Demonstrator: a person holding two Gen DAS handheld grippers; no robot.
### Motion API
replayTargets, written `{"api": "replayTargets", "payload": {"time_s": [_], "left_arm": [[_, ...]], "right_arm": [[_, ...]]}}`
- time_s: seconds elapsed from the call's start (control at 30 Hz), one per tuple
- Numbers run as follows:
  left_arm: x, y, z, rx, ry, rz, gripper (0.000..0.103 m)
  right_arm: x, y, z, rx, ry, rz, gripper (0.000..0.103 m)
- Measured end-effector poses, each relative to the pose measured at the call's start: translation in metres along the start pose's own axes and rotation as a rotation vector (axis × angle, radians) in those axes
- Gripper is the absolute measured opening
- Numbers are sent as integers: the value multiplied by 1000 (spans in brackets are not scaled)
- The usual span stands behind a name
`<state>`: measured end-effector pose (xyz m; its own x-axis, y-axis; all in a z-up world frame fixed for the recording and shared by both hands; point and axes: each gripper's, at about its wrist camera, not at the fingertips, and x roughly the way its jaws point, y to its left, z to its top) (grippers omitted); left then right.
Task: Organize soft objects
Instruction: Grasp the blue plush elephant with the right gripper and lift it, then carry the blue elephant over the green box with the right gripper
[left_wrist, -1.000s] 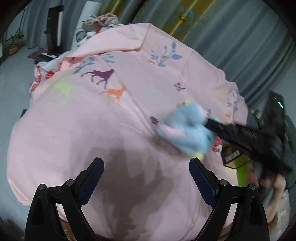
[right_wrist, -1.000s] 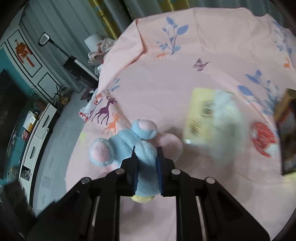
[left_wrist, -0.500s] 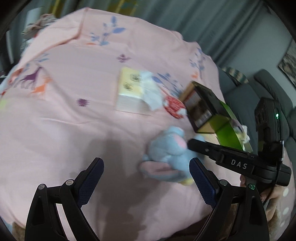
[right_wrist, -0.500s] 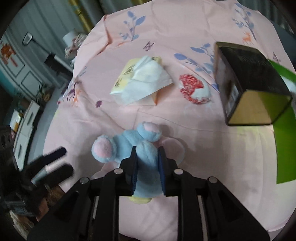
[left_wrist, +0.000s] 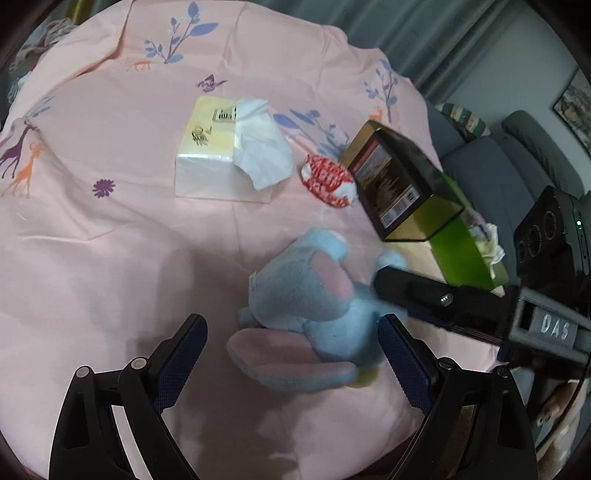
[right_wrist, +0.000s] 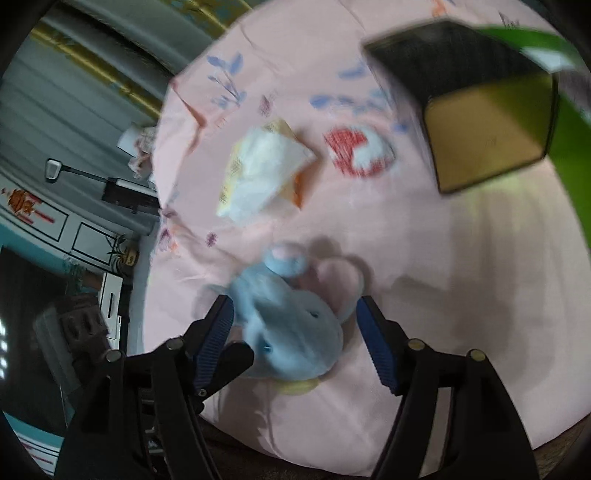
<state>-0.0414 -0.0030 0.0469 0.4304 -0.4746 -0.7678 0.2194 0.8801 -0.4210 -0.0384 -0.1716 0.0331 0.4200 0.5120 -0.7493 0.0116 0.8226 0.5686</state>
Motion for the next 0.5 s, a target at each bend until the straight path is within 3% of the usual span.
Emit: {"api": "replayTargets", "payload": {"time_s": [0.13, 0.27, 0.33, 0.43, 0.5], "left_arm": [[8, 1, -3, 1, 7, -29, 93], [7, -5, -6, 8, 3, -102, 66], [3, -13, -6, 35, -4, -89, 64], [-5, -28, -7, 87, -18, -104, 49], [-11, -40, -5, 112, -32, -107, 49]], "right_arm": [[21, -5, -1, 43, 55, 44, 67], [25, -8, -3, 47, 44, 57, 64], [21, -9, -4, 53, 35, 72, 62], [11, -13, -5, 63, 17, 100, 61], [-1, -15, -4, 54, -16, 105, 60]]}}
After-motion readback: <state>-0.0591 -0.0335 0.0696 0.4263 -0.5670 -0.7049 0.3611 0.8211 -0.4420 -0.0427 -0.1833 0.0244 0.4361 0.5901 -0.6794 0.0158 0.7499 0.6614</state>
